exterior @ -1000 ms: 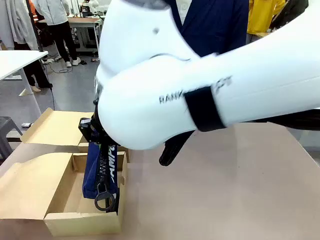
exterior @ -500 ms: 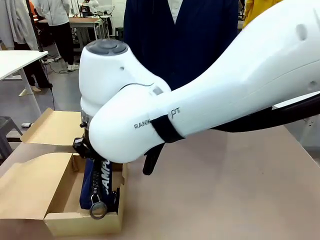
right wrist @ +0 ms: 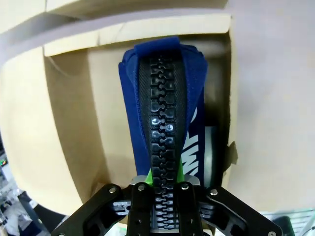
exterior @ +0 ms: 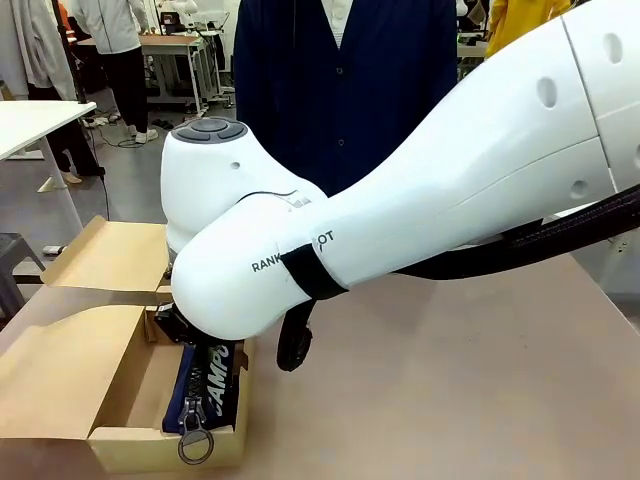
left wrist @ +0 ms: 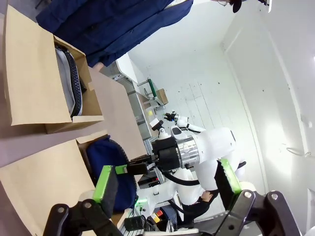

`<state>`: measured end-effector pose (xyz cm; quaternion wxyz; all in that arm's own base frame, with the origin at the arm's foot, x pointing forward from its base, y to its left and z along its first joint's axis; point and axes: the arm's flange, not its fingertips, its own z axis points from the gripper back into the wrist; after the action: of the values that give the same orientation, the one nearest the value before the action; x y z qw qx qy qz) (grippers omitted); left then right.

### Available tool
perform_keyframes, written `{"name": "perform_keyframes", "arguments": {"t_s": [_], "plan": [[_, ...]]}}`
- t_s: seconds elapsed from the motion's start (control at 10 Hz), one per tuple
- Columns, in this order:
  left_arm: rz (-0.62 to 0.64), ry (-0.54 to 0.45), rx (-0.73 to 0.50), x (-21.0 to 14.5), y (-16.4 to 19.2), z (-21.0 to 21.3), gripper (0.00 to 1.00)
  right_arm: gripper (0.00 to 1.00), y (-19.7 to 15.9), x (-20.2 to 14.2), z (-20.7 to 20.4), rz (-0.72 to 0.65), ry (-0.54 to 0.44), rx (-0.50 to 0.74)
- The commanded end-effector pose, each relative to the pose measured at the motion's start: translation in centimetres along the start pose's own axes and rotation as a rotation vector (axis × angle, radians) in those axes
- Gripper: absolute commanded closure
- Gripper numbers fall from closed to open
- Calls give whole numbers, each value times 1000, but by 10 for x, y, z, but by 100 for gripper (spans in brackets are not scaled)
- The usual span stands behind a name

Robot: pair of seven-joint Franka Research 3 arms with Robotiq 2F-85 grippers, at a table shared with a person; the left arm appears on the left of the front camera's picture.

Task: Place items inside the box.
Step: Pick up a Pencil pouch or Stapler and place it inside the Mailer Box closest to the robot.

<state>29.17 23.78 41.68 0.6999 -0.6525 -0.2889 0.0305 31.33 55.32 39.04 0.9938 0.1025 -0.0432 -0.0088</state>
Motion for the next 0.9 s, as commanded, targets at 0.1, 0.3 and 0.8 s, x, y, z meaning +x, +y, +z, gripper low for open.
{"name": "perform_keyframes", "arguments": {"t_s": [0.1,0.3,0.8], "plan": [[-21,2,-12,-2,-2,0,0,90,-3,2,-3,-35,24,-5],[-21,2,-12,-2,-2,0,0,30,-4,2,-3,-40,39,-14],[-21,2,-12,-2,-2,0,0,0,-14,5,11,-59,35,53]]}}
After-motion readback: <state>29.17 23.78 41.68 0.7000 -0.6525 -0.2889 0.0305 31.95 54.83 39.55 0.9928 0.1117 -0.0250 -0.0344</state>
